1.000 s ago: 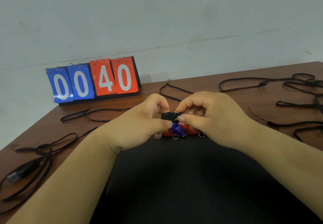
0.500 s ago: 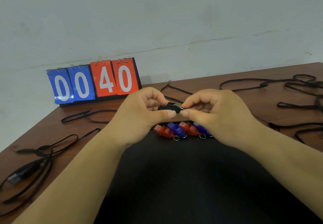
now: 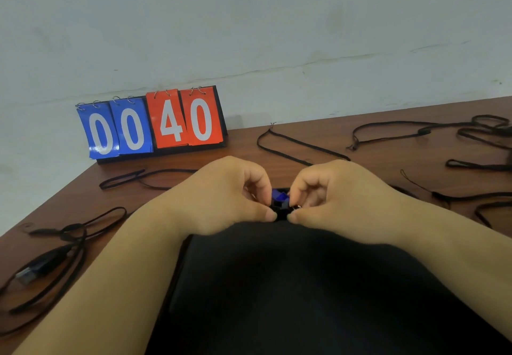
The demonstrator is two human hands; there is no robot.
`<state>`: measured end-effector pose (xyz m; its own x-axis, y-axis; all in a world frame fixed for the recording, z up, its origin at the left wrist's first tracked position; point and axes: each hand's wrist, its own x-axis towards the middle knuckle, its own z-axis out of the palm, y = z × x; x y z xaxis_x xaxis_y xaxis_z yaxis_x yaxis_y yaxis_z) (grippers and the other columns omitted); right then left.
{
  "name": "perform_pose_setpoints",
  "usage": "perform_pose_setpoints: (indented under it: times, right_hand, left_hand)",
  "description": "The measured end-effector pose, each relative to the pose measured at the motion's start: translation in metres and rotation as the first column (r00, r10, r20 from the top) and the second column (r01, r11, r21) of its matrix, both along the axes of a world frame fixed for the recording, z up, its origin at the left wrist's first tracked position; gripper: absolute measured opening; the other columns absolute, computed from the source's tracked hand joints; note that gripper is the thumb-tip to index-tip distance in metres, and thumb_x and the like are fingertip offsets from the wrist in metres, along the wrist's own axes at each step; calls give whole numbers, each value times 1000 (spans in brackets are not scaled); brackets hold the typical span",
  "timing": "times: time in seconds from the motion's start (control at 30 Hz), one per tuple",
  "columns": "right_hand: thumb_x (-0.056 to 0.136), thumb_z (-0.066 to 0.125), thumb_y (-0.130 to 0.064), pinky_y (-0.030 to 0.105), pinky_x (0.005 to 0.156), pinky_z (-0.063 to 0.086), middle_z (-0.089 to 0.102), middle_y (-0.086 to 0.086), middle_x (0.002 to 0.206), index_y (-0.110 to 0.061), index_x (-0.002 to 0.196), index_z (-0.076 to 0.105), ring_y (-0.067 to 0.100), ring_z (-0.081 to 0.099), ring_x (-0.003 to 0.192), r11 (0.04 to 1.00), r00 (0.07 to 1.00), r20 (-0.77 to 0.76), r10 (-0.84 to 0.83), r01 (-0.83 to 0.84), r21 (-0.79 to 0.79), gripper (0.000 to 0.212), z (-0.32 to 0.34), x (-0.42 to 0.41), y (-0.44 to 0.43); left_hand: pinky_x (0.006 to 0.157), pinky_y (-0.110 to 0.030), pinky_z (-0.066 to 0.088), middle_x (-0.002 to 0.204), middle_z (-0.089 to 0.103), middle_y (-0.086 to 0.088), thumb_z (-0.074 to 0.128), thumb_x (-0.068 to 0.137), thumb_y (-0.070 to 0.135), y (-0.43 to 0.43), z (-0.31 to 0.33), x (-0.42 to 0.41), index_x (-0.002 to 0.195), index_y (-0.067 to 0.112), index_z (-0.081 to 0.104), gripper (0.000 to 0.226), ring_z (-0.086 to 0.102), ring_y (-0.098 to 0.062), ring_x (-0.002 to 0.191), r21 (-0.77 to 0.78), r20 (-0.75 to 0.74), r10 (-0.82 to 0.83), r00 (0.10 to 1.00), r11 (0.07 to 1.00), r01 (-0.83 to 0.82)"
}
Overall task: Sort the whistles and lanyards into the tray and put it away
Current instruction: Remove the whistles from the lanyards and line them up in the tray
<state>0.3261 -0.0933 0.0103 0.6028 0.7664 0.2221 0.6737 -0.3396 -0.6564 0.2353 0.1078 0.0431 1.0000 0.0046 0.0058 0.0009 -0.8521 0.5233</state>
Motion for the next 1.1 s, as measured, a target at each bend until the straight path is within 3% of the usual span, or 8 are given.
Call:
perform_pose_setpoints:
  times: [0.2, 0.33, 0.47, 0.7, 0.87, 1.1]
  right_hand:
    - [81, 81, -40, 14, 69, 54, 70, -17, 85, -32, 82, 72, -3, 66, 76, 973, 996, 41, 84, -73, -218, 12, -2, -1, 1]
    - [86, 79, -37, 14, 67, 54, 70, -14, 84, -32, 83, 74, -6, 65, 77, 949, 993, 39, 107, -91, -303, 8, -4, 0, 2]
    - [88, 77, -36, 5, 65, 48, 68, -16, 85, -34, 88, 74, -11, 61, 82, 940, 991, 65, 116, -88, -330, 4, -6, 2, 2]
    - [90, 74, -40, 12, 69, 47, 66, -15, 94, -39, 103, 73, -9, 59, 90, 931, 979, 116, 170, -121, -343, 13, -7, 2, 4]
    - [93, 69, -40, 10, 75, 43, 63, -19, 91, -41, 115, 72, -7, 56, 90, 927, 966, 177, 188, -116, -356, 22, -11, 1, 8]
    - [91, 71, -43, 27, 87, 54, 60, -17, 98, -39, 111, 73, 2, 58, 91, 958, 944, 308, 113, -21, -288, 21, -15, 1, 15]
  left_hand:
    - [83, -28, 55, 90, 70, 17, 87, 78, 35, -1, -5, 2, 80, 30, 69, 19, 65, 5, 84, 119, -130, -21, 991, 992, 37]
    - [80, -29, 56, 88, 71, 15, 87, 78, 33, -1, -8, 2, 82, 29, 69, 19, 66, 1, 81, 154, -172, -32, 984, 986, 60]
    - [84, -32, 59, 90, 69, 12, 86, 80, 30, -2, -8, 4, 87, 30, 69, 18, 68, -7, 84, 179, -203, -24, 979, 982, 61]
    - [75, -25, 55, 95, 68, 11, 86, 79, 34, 1, -9, 3, 93, 33, 64, 26, 66, -7, 84, 208, -165, 25, 986, 978, 10]
    - [72, -23, 50, 95, 67, 12, 85, 80, 34, 5, -10, 4, 96, 34, 64, 27, 64, -6, 85, 253, -139, 69, 988, 967, -32]
    - [73, -21, 47, 93, 66, 14, 82, 85, 32, 10, -11, 8, 103, 33, 73, 21, 63, -5, 87, 307, -139, 108, 984, 950, -61]
